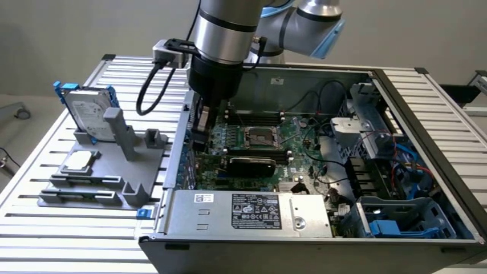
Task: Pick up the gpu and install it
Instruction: 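Press down on the gpu until it lock into place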
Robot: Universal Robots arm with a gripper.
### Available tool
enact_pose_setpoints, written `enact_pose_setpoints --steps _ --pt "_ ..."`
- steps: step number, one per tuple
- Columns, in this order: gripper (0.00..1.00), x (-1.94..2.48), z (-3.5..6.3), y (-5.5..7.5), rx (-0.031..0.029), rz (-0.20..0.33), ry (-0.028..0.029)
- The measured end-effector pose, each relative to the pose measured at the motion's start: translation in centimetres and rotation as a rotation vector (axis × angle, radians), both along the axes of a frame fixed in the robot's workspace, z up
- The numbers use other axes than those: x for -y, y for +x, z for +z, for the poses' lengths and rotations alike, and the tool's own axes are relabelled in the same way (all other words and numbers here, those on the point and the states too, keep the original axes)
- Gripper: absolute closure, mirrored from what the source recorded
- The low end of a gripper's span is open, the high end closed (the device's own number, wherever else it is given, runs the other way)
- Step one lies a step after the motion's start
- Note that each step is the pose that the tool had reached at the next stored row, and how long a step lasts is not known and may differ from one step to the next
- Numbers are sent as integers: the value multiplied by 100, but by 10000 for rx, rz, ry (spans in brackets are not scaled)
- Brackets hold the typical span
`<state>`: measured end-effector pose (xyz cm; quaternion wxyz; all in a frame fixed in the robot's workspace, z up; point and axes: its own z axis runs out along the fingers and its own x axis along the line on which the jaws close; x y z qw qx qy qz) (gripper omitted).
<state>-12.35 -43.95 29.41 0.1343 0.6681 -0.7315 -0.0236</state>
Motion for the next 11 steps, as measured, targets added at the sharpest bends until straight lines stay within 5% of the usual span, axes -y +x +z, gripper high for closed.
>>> enact_pose_setpoints --steps 11 --pt "89 -2 2 1 -22 -199 1"
